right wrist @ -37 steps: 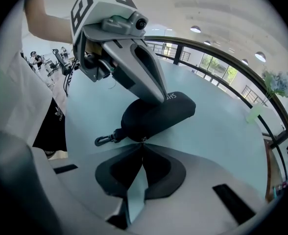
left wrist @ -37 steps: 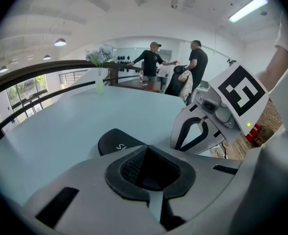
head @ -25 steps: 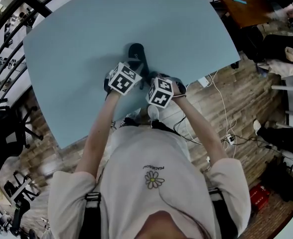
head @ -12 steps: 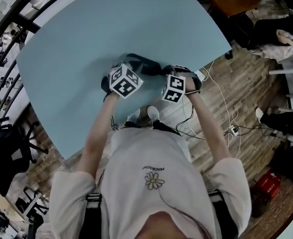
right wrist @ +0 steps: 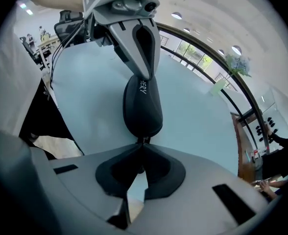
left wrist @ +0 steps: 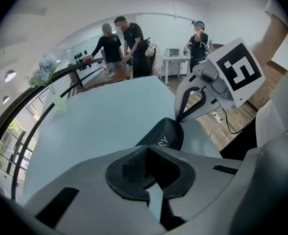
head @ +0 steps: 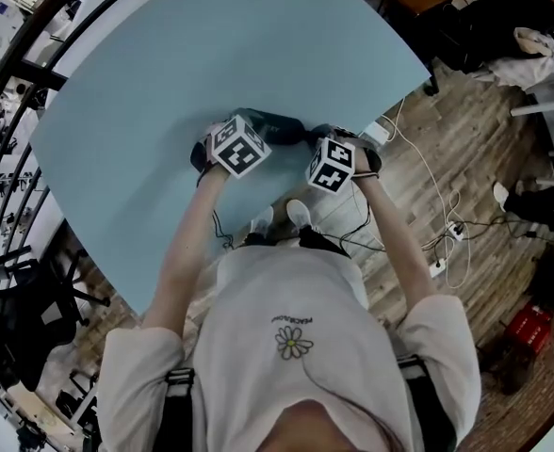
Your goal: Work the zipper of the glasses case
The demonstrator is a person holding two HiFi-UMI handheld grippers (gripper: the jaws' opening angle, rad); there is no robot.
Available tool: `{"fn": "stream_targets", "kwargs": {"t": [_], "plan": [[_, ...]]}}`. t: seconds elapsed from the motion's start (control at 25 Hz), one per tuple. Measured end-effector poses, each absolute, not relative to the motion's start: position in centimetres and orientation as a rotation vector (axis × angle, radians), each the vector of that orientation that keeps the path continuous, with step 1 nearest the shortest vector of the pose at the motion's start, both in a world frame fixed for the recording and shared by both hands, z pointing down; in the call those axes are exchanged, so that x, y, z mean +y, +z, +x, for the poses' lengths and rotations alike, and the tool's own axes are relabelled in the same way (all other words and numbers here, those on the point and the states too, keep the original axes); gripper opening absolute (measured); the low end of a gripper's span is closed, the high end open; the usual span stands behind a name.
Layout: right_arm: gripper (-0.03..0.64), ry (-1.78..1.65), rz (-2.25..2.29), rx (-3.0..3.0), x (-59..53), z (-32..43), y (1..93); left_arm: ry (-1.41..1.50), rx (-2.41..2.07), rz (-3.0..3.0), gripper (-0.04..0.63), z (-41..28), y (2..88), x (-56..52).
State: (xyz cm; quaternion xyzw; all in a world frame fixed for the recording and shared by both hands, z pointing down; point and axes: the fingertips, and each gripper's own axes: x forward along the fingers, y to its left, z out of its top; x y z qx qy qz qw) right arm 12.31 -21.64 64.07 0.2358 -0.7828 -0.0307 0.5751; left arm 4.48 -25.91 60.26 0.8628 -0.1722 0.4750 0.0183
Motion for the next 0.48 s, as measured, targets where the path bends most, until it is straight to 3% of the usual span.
{"fn": "stream_targets", "kwargs": {"t": [0.24, 0.48], "plan": [[0.008, -0.056, 0.421, -1.895, -18.7, 9.5, 64.3, 1.454, -0.527, 2.675, 0.014, 4.4, 60.5, -25.7], [0.009, 0.118, 0.652, -2.010, -19.3, 4.5, 64.2, 1.441, -0.536, 2.686, 0.014, 4.2, 60.4, -25.9]]}}
